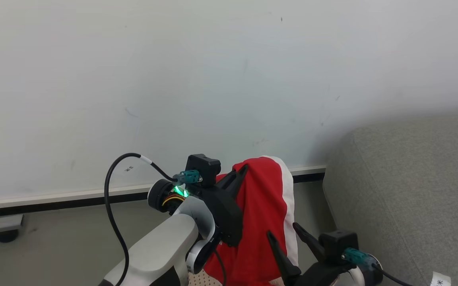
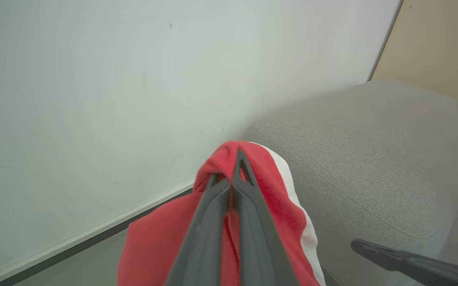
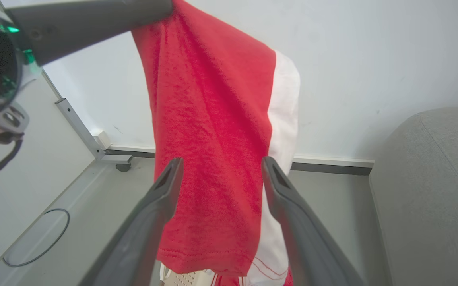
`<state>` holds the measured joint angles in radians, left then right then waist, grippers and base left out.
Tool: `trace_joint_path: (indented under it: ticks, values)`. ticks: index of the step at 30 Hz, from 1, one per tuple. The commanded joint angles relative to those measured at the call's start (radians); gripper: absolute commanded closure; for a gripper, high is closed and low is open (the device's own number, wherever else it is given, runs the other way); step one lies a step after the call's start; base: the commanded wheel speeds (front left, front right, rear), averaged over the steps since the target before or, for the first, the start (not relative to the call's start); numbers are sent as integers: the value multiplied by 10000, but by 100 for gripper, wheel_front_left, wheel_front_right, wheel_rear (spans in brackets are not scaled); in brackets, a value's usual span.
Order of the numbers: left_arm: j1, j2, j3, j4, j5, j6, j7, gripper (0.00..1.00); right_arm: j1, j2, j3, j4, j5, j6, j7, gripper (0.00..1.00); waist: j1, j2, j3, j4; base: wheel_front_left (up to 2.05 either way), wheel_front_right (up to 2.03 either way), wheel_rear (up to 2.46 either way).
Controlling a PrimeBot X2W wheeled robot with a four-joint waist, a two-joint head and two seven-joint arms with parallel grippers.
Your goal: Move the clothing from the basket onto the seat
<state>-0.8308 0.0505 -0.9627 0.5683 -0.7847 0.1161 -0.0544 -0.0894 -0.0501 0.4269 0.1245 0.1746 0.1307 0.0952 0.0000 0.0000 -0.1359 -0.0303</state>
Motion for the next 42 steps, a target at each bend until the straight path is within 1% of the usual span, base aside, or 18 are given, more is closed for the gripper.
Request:
trace_joint_path:
  ticks: [1,9,13,20,25,30,33,37,42]
  values:
    - [-170,-7,-121,-104,-211,40,-64,100,-170,23,114,69,224,1,-24,0,0,0,14,15,0,0,0]
    - [-417,-4,-696,-426,-779,273,-195,100,-787,17,430,447,689,1,-144,0,0,0,57,108,0,0,0]
    - [-616,-2,-1004,-541,-984,471,-232,100,-1038,19,587,758,1029,1,-262,0,0,0,81,191,0,0,0]
    - [-979,-5,-1518,-893,-1593,990,-399,100,-1366,17,563,1482,1442,1,-555,0,0,0,126,292,0,0,0]
    - [-1222,-5,-1796,-1488,-2257,1432,-704,100,-1632,14,411,2125,1409,1,-779,0,0,0,137,274,0,0,0]
    - [-1395,-7,-2164,-2181,-3111,1770,-1020,100,-1921,23,336,2605,1505,1,-1000,0,0,0,160,182,0,0,0]
    - [-1447,-9,-2342,-2429,-3429,1836,-1156,100,-1987,19,397,2733,1563,1,-1073,0,0,0,173,125,0,0,0]
    - [-1548,-4,-2733,-2821,-4006,1769,-1234,100,-2185,19,409,2978,1540,1,-1214,0,0,0,201,50,0,0,0]
    - [-1599,-6,-3024,-2898,-4300,1801,-1266,100,-2327,19,349,3092,1412,1,-1324,0,0,0,236,13,0,0,0]
